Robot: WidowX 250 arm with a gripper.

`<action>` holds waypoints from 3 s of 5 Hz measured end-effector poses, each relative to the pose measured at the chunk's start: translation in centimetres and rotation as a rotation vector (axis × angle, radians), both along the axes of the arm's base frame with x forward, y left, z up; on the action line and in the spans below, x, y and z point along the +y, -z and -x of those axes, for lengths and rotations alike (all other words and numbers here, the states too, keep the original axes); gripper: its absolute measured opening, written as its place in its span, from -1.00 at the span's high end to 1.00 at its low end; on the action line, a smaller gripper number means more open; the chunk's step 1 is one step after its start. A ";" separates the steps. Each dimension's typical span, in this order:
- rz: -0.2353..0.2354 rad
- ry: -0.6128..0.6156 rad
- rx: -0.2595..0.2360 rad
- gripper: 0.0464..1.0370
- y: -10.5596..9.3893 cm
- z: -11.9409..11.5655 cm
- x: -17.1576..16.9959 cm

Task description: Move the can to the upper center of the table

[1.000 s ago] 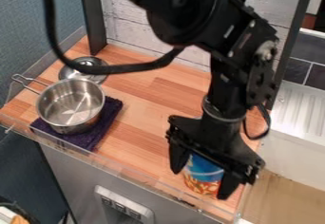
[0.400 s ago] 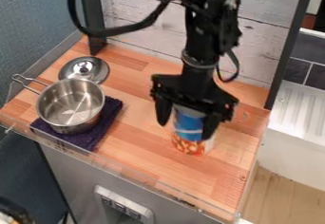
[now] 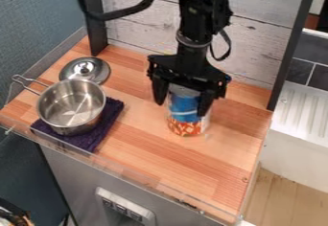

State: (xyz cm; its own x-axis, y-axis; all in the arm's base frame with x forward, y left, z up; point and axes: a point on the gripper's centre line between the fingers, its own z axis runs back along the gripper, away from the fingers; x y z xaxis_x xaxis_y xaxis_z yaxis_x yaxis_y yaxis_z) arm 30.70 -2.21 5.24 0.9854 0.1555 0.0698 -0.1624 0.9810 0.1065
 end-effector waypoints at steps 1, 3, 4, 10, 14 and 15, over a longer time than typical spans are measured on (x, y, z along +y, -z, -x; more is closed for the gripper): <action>-0.039 0.029 -0.006 -0.93 0.6 -1.8 0.7; -0.085 0.049 -0.022 -0.93 1.3 -5.1 2.6; -0.072 0.043 -0.026 -0.93 1.1 -5.7 3.0; 0.119 0.152 0.037 -0.93 -3.3 -1.8 4.4; 0.118 0.151 0.035 -0.93 -3.4 -1.8 4.4; 0.119 0.151 0.036 -0.93 -3.3 -1.8 4.4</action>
